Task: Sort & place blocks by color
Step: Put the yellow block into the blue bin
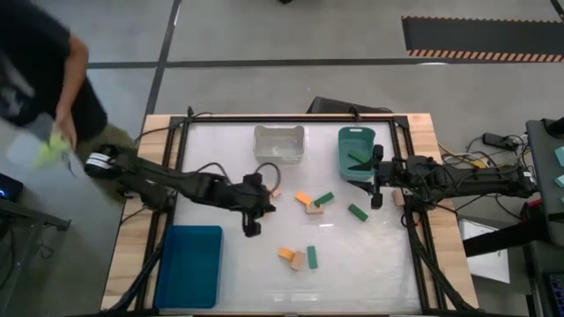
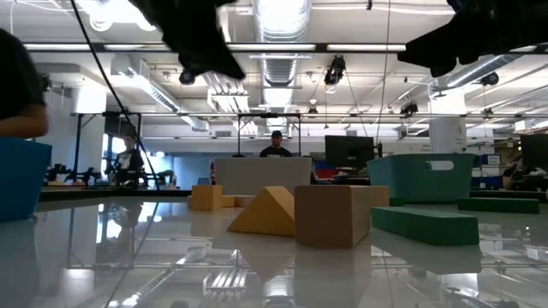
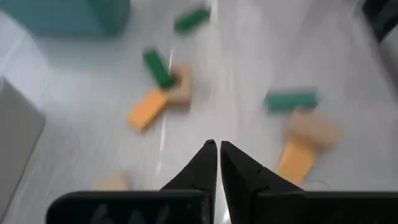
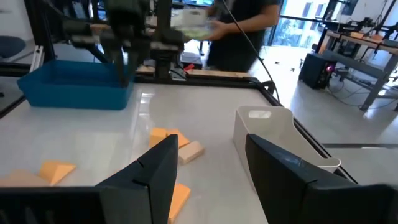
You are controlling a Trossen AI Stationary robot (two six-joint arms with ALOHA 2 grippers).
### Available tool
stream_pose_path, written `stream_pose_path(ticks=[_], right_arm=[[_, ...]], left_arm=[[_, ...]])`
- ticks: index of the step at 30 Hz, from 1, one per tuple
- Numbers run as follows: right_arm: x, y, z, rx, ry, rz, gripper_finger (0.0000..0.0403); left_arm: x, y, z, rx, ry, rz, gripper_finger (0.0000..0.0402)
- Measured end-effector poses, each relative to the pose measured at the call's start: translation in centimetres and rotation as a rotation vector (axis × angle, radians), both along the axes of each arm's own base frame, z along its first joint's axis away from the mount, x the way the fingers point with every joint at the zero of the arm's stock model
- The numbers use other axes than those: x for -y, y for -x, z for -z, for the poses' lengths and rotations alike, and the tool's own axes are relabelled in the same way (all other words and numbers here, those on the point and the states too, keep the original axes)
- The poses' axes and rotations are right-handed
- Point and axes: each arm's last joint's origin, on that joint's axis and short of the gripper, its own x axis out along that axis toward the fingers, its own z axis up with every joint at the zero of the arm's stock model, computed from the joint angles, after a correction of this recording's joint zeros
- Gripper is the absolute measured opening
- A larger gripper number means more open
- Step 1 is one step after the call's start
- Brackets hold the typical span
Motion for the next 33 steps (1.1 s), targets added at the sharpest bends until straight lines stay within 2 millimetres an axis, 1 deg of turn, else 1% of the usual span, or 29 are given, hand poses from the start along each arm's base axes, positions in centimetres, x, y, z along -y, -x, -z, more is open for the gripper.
stream_pose_path(ticks=[5, 7, 9, 12, 18, 22, 26, 33], right_arm=[[0.0, 0.0, 0.0, 0.002, -0.010, 0.001, 0.0180], [0.0, 0.0, 0.0, 0.001, -0.012, 0.002, 0.0180], [0.0, 0.0, 0.0, 0.002, -0.013, 0.002, 0.0180], [0.0, 0.0, 0.0, 0.001, -0.015, 0.002, 0.0180], [0.0, 0.0, 0.0, 0.001, -0.015, 0.002, 0.0180], [0.0, 0.0, 0.0, -0.002, -0.015, 0.002, 0.0180], [0.0, 0.0, 0.1, -0.004, -0.015, 0.003, 0.0180], [0.0, 0.0, 0.2, -0.011, -0.016, 0.004, 0.0180]], left_arm=[[-0.3, -0.1, 2.4, -0.207, -0.056, 0.009, 0.0008], [-0.7, 0.1, 3.3, -0.293, -0.068, -0.001, 0.0016], [-1.0, 0.0, 4.1, -0.335, -0.073, -0.013, 0.0030], [-1.4, -0.1, 4.7, -0.364, -0.075, -0.022, 0.0060], [-2.0, -0.5, 5.5, -0.387, -0.107, 0.001, 0.0136], [-2.4, -0.8, 6.0, -0.398, -0.121, -0.012, 0.0173], [-2.5, -1.1, 6.6, -0.407, -0.146, 0.010, 0.0189], [-3.0, -1.4, 6.8, -0.402, -0.154, 0.002, 0.0192]])
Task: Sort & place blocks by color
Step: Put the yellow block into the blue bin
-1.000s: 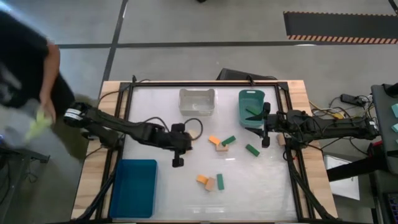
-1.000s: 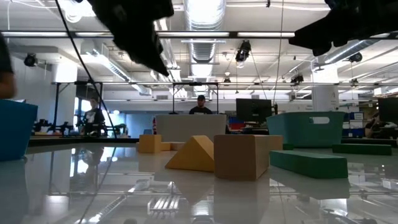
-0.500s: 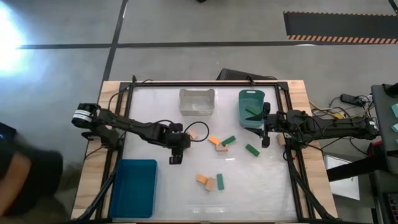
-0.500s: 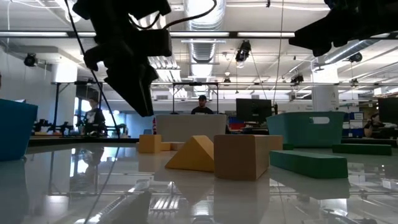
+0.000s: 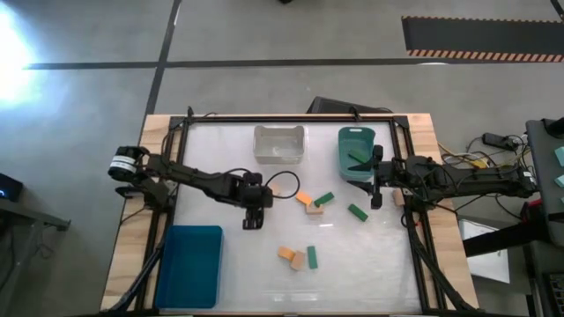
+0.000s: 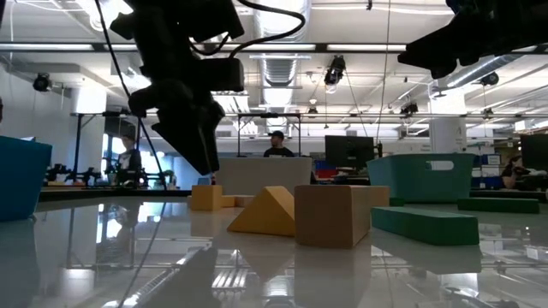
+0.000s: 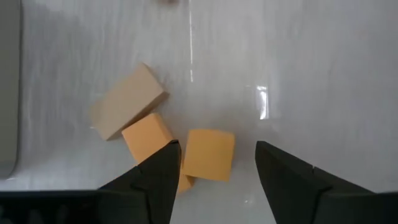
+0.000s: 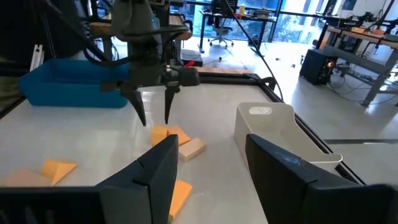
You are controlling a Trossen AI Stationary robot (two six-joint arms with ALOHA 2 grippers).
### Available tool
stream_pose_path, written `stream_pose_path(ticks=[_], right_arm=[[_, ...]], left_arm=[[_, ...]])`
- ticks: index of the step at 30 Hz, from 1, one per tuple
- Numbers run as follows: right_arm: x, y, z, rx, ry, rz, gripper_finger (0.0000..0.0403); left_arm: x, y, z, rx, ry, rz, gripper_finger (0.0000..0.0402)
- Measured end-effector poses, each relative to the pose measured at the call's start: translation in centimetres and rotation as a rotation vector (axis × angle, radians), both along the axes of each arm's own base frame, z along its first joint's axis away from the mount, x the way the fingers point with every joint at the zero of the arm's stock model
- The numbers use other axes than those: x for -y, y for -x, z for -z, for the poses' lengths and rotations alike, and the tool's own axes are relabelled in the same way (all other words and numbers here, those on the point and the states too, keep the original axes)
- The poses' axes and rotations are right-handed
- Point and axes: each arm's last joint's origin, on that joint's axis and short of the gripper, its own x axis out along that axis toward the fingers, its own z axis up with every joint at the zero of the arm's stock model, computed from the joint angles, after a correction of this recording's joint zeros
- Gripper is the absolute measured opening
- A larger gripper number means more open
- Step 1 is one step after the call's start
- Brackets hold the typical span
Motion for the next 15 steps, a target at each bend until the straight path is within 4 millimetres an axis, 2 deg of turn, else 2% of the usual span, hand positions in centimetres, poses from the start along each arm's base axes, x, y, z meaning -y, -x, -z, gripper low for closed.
stream_pose_path(ticks=[5, 15], right_arm=[[0.0, 0.0, 0.0, -0.002, 0.000, 0.000, 0.0180], [0.0, 0.0, 0.1, -0.006, 0.000, 0.000, 0.0180]], left_arm=[[-0.2, -0.1, 0.1, 0.018, 0.001, -0.006, 0.0192], [-0.4, 0.4, 1.7, 0.024, 0.005, -0.012, 0.0192]])
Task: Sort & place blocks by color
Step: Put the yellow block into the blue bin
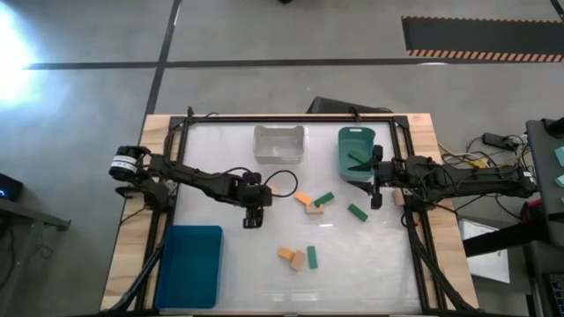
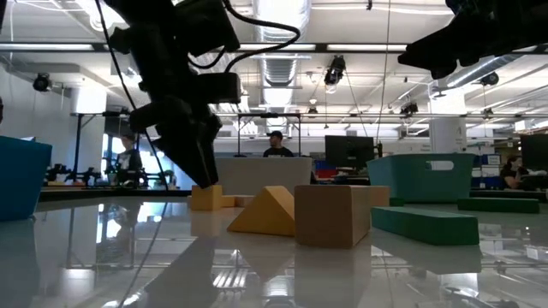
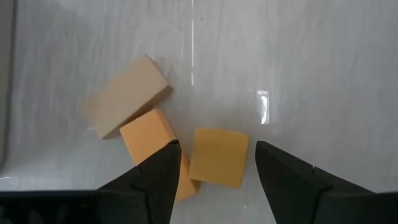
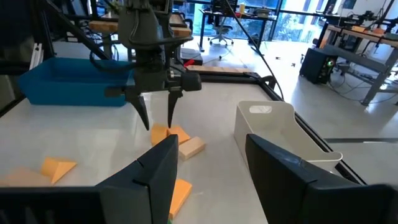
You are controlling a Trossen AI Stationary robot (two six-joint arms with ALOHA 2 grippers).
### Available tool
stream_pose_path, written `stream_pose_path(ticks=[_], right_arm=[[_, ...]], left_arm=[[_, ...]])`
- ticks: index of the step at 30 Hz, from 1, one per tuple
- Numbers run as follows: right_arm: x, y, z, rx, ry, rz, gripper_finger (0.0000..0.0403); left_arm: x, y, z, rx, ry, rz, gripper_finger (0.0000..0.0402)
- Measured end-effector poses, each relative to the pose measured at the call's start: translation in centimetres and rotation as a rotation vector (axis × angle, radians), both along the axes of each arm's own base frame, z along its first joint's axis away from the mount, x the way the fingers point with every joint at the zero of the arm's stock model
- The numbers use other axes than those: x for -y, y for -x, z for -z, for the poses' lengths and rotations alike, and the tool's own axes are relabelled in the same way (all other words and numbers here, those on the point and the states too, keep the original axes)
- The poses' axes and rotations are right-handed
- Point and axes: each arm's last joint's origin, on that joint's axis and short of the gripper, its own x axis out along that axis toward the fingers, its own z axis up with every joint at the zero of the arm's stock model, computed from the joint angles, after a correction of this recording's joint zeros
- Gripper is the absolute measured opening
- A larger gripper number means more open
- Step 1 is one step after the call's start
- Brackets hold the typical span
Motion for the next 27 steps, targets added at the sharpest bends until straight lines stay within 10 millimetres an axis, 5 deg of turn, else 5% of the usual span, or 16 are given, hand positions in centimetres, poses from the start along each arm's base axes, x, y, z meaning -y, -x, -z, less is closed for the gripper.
stream_pose_path(ticks=[27], right_arm=[[0.0, 0.0, 0.1, -0.006, -0.002, 0.001, 0.0180]], left_arm=[[0.0, 0.5, 1.8, 0.024, 0.011, -0.002, 0.0172]])
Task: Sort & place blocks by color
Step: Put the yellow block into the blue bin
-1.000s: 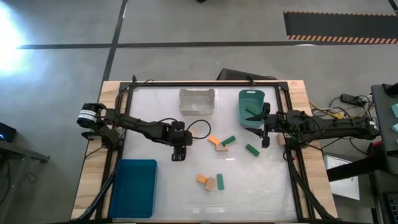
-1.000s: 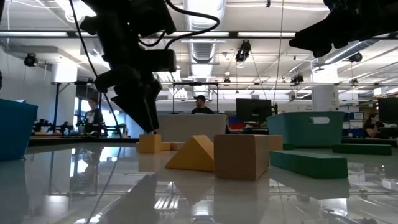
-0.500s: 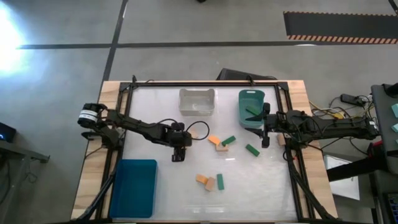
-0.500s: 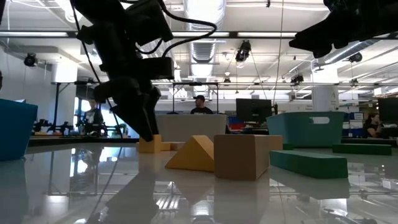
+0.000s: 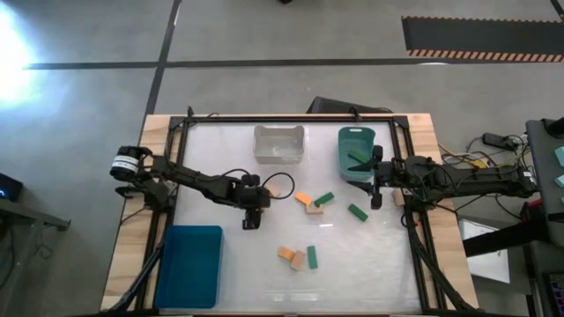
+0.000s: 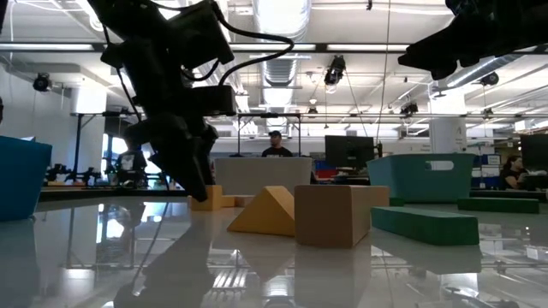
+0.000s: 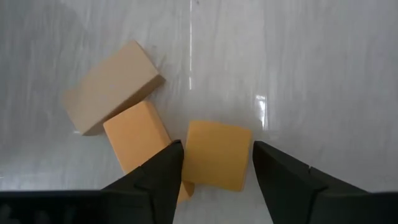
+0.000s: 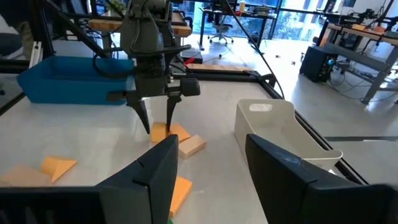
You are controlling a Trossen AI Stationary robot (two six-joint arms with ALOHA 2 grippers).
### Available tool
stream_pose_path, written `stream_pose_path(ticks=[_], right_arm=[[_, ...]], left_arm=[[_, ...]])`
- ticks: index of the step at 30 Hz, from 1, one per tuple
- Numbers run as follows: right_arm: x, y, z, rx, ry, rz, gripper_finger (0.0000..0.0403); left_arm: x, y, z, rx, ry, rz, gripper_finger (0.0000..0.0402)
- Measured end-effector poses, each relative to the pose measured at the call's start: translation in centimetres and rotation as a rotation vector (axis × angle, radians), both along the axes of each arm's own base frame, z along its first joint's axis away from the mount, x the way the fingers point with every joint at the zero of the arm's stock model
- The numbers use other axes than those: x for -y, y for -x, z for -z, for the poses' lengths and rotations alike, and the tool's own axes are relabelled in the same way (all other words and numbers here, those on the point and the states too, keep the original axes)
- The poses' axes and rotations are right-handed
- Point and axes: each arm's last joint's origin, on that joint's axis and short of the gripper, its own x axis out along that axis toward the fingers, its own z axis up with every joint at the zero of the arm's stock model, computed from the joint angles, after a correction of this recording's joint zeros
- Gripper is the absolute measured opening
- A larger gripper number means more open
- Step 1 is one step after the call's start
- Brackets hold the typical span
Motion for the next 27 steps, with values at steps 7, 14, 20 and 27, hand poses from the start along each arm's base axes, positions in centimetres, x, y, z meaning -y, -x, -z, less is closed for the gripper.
stream_pose_path(ticks=[7, 14, 20, 27], right_arm=[[0.0, 0.0, 0.0, -0.001, 0.002, 0.006, 0.0180], [0.0, 0.0, 0.0, -0.001, 0.002, 0.006, 0.0180], [0.0, 0.0, 0.0, -0.001, 0.002, 0.006, 0.0180], [0.0, 0.0, 0.0, -0.001, 0.002, 0.006, 0.0180]], left_arm=[[0.0, 0.0, 0.0, 0.002, 0.000, 0.000, 0.0129], [0.0, -0.1, -0.3, 0.005, -0.003, 0.006, 0.0121], [0.1, -0.5, -0.9, 0.030, -0.001, 0.008, 0.0121], [0.4, -1.1, -1.8, 0.048, -0.005, 0.023, 0.0121]])
